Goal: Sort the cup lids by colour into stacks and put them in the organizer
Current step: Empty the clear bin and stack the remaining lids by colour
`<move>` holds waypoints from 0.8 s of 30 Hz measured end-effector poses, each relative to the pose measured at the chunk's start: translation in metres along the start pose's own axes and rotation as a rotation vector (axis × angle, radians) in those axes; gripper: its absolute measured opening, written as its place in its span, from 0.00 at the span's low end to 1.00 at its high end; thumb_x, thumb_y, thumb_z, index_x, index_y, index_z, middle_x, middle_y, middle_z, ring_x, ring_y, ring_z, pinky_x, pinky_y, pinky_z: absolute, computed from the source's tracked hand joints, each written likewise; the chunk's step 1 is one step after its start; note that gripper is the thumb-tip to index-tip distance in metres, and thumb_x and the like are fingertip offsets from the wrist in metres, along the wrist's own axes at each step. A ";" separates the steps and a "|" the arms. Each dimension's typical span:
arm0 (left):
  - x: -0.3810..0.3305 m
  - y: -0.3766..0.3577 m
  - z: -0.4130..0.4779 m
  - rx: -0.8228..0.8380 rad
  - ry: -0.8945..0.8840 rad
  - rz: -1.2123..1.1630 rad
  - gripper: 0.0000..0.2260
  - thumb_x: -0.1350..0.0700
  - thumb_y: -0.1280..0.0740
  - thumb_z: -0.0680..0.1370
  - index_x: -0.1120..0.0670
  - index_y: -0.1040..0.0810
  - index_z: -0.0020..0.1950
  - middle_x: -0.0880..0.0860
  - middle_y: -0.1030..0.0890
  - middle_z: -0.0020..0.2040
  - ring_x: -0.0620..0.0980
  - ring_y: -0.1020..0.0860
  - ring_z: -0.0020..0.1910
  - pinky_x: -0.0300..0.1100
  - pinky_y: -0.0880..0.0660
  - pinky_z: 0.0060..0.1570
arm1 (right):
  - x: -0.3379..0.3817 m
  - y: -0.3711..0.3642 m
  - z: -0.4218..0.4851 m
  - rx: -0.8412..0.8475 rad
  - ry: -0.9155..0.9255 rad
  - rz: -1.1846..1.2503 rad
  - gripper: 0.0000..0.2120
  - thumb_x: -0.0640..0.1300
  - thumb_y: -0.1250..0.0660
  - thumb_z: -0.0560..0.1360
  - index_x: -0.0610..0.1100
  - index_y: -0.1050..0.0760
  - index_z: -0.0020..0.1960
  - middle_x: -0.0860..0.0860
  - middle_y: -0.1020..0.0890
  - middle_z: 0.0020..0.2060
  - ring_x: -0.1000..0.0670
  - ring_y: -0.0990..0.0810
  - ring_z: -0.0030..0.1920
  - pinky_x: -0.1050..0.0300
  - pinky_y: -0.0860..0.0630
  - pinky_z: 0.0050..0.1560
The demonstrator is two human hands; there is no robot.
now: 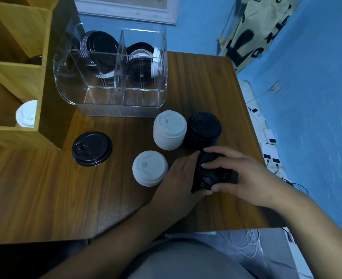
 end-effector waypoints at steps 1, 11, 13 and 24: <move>0.000 0.000 0.000 -0.002 0.003 -0.003 0.41 0.46 0.22 0.72 0.56 0.37 0.79 0.53 0.26 0.72 0.46 0.31 0.69 0.35 0.39 0.67 | 0.000 0.000 0.001 0.000 -0.005 -0.006 0.24 0.48 0.22 0.71 0.57 0.22 0.66 0.64 0.34 0.74 0.62 0.37 0.75 0.68 0.34 0.70; 0.000 -0.001 0.002 -0.014 0.009 0.036 0.43 0.41 0.25 0.73 0.60 0.38 0.79 0.56 0.25 0.69 0.50 0.29 0.66 0.35 0.40 0.66 | -0.003 -0.004 -0.002 -0.066 -0.004 0.001 0.32 0.50 0.20 0.68 0.56 0.28 0.69 0.58 0.33 0.74 0.64 0.37 0.74 0.71 0.37 0.70; 0.001 -0.001 0.001 -0.008 0.011 0.038 0.43 0.44 0.22 0.72 0.59 0.38 0.79 0.55 0.26 0.70 0.49 0.30 0.68 0.37 0.39 0.68 | -0.007 0.001 -0.007 -0.153 -0.015 0.093 0.32 0.50 0.19 0.66 0.54 0.26 0.67 0.58 0.31 0.73 0.60 0.32 0.73 0.62 0.31 0.70; 0.003 -0.002 0.002 0.022 0.026 0.030 0.46 0.44 0.23 0.73 0.55 0.46 0.82 0.49 0.32 0.77 0.44 0.38 0.74 0.23 0.51 0.66 | -0.023 0.019 -0.021 -0.290 -0.059 0.218 0.32 0.52 0.20 0.64 0.53 0.25 0.66 0.57 0.28 0.71 0.54 0.29 0.72 0.51 0.29 0.71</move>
Point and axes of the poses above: each hand's wrist, its own z-axis towards the middle knuckle, its own y-axis out of the back of the hand, x = y × z, the point moved 8 cm from there along z, towards the middle knuckle
